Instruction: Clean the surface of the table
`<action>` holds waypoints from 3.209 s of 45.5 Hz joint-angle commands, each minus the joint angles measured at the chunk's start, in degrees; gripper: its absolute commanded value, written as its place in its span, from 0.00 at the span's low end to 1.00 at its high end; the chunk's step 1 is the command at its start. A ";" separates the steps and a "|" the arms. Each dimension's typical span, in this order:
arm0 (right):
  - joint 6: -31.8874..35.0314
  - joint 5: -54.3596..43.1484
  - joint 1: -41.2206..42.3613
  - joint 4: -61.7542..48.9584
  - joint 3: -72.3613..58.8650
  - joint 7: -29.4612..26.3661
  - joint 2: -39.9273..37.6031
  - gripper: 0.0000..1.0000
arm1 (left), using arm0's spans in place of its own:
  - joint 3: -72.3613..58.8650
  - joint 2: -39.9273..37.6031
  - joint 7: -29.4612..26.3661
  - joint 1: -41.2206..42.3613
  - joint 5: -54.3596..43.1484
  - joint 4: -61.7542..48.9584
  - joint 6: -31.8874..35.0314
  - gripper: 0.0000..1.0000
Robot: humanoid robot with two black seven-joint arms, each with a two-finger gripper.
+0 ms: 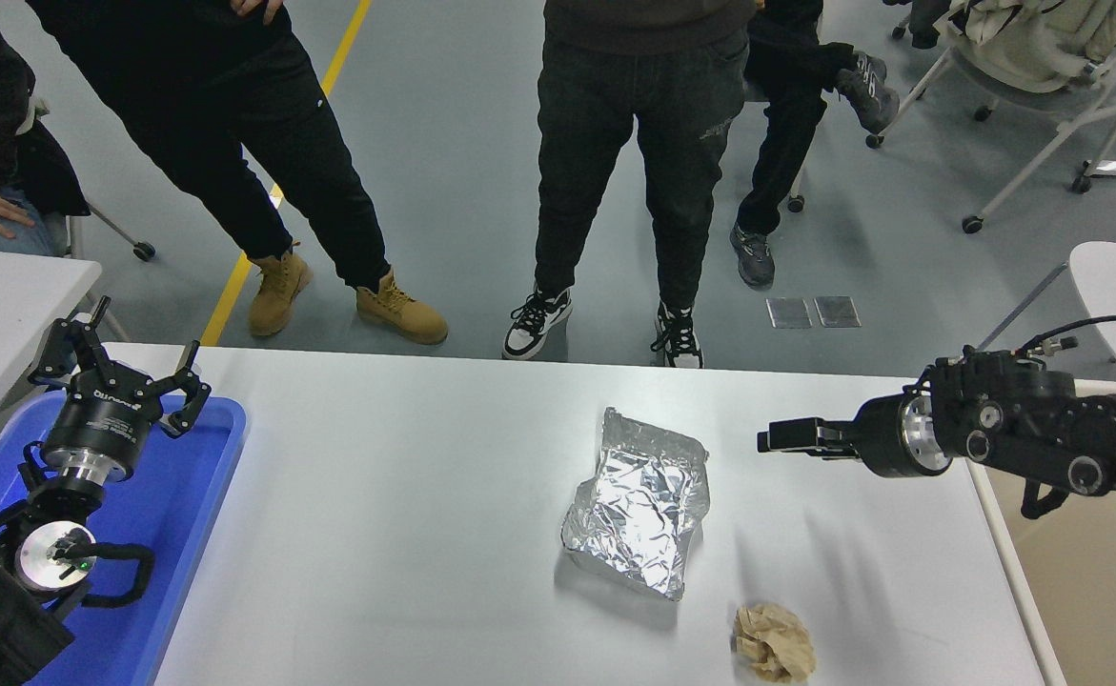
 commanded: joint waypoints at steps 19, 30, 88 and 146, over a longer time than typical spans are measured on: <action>-2.65 2.75 -0.83 17.73 4.17 -1.77 -3.83 0.98 | 0.00 -0.09 0.00 0.00 0.00 0.00 0.00 1.00; -8.54 1.87 -2.58 13.52 3.82 -1.85 -0.23 0.97 | 0.00 0.00 0.00 0.00 0.00 0.00 0.00 1.00; -11.44 2.93 -9.88 -4.51 -0.40 -1.85 14.63 0.91 | 0.00 0.00 0.00 0.00 0.00 0.00 0.00 1.00; -11.52 2.66 -9.88 -11.89 -7.08 -1.77 20.52 0.00 | 0.00 0.00 0.00 0.00 0.00 0.00 0.00 1.00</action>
